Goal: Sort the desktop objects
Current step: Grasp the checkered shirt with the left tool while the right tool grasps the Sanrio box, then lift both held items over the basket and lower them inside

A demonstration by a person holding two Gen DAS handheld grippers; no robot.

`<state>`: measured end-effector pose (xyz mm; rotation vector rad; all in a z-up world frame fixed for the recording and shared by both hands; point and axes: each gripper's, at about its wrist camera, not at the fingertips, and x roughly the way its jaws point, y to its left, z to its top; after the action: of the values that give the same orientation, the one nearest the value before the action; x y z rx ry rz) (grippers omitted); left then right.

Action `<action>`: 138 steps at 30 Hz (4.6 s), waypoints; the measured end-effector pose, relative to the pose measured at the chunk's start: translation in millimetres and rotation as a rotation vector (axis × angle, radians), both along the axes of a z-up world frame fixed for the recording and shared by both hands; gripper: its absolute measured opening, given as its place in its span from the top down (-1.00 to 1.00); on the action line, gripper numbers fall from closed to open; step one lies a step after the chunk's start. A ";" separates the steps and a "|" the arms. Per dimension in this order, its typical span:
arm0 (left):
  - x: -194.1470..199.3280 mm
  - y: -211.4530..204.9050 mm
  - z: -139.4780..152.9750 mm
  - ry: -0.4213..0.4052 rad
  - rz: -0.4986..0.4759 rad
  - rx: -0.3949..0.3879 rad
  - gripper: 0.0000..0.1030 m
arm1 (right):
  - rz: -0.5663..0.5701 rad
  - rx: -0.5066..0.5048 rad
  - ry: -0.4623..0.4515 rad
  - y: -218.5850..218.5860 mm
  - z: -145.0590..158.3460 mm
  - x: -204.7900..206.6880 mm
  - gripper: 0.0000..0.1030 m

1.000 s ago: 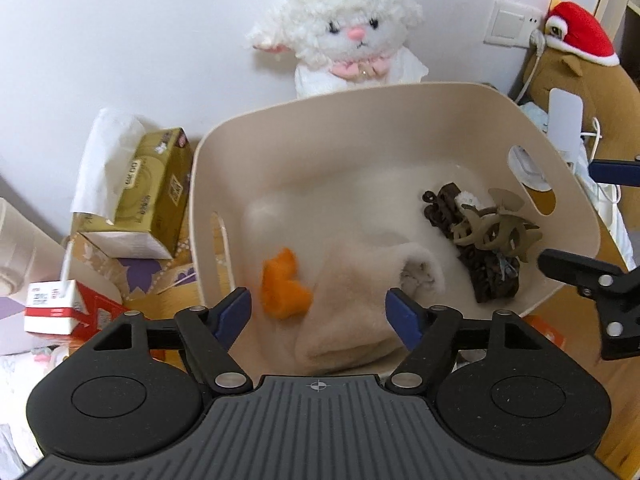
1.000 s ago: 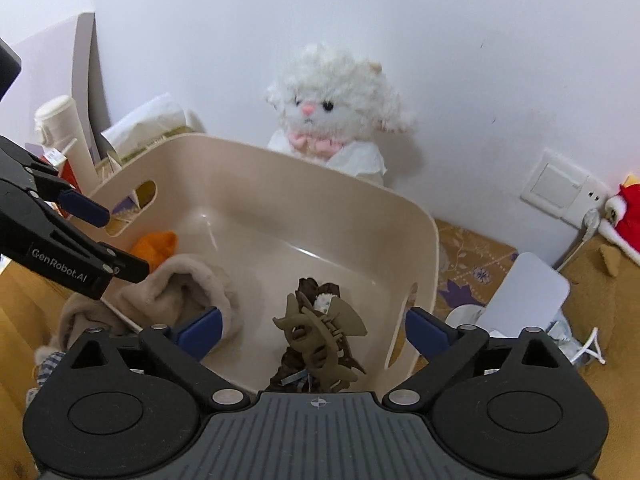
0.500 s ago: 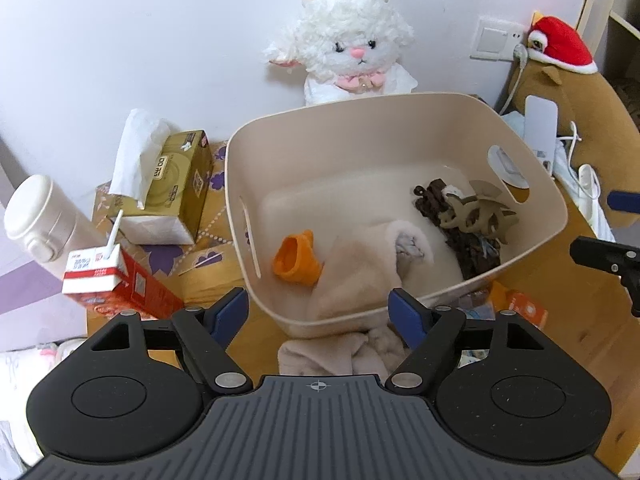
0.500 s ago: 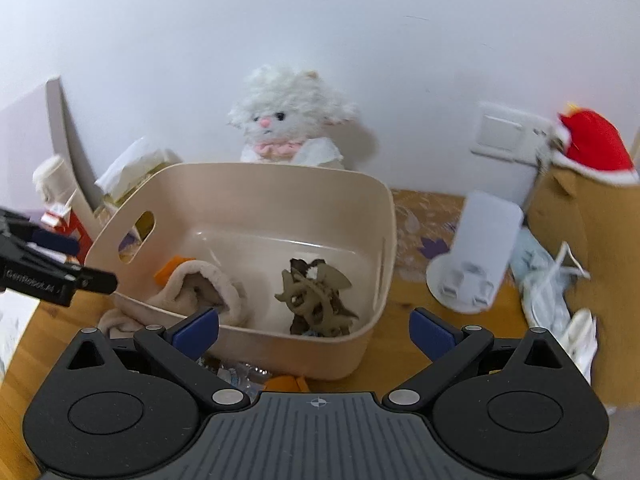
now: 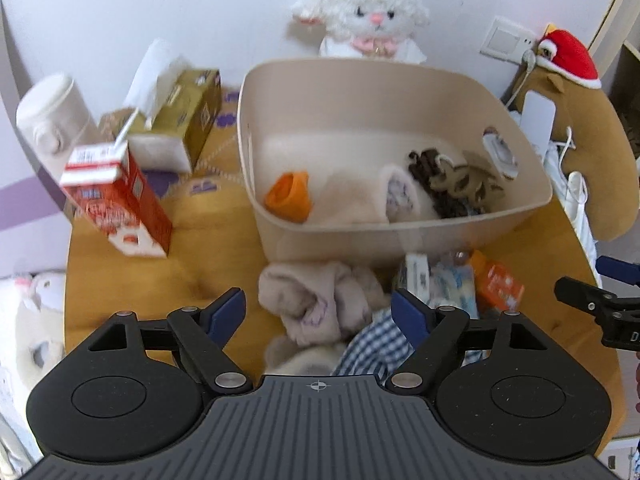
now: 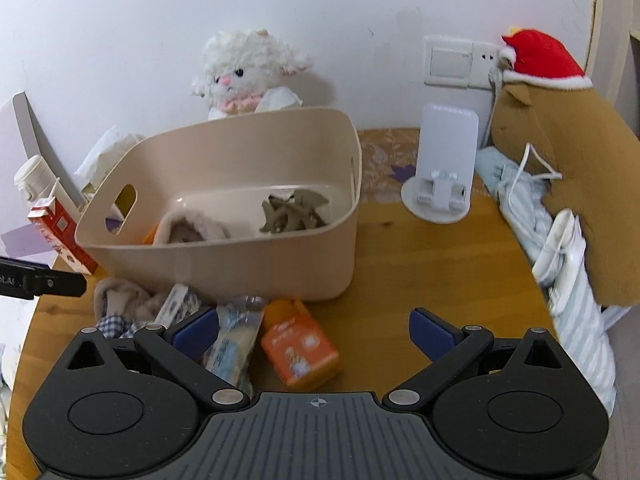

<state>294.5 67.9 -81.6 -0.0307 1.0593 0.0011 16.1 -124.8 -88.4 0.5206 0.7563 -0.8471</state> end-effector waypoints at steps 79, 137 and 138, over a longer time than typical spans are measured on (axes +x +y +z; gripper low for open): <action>-81.4 -37.3 -37.7 0.079 -0.094 -0.076 0.61 | -0.009 0.163 0.162 78.3 -64.0 -10.9 0.59; 135.3 -34.7 18.7 -0.134 0.003 0.120 0.61 | 0.110 -0.207 -0.045 -98.6 58.5 100.8 0.59; 138.4 -35.6 13.8 -0.124 0.001 0.123 0.61 | 0.110 -0.194 -0.040 -101.9 53.1 104.5 0.59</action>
<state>432.9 32.2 -67.8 0.0793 0.9339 0.0642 120.7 -226.7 -35.4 0.3193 0.6526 -0.7957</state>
